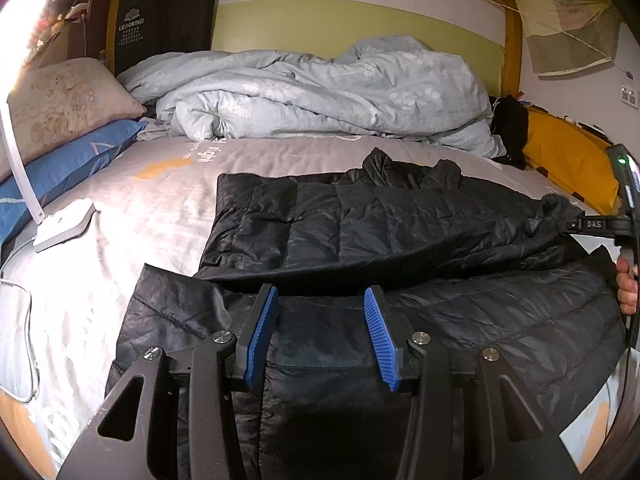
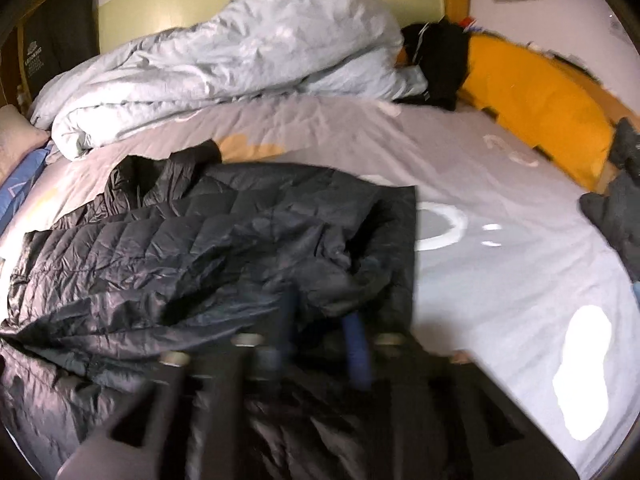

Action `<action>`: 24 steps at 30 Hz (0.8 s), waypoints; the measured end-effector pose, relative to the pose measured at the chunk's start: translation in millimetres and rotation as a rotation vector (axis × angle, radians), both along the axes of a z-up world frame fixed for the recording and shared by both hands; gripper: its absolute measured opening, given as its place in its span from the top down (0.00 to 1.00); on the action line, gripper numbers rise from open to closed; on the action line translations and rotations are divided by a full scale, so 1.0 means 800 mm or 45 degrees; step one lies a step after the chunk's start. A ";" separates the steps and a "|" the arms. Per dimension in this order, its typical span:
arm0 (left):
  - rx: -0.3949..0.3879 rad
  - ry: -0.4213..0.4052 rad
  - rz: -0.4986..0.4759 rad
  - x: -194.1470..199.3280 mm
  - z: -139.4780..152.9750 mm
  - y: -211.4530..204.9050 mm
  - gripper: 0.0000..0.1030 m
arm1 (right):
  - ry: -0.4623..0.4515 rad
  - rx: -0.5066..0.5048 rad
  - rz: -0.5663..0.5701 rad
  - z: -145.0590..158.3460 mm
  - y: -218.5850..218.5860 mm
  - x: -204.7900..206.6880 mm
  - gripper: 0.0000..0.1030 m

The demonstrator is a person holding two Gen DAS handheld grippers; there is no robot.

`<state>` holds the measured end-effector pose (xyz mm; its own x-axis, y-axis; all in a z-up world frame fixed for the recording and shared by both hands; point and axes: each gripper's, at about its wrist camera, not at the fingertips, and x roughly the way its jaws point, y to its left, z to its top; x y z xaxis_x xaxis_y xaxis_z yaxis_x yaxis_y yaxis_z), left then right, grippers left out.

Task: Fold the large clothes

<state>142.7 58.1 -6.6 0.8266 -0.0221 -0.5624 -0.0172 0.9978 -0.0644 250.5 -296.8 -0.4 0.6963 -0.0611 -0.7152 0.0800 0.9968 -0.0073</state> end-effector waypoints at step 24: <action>-0.014 -0.314 -0.040 -0.157 0.072 -0.038 0.02 | -0.460 0.078 0.300 0.045 0.062 -0.257 0.00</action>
<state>17.2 27.7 51.2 0.9377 -0.0551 -0.3431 0.0317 0.9968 -0.0736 44.8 -247.0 35.4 0.8924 0.1643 -0.4202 -0.1631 0.9858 0.0391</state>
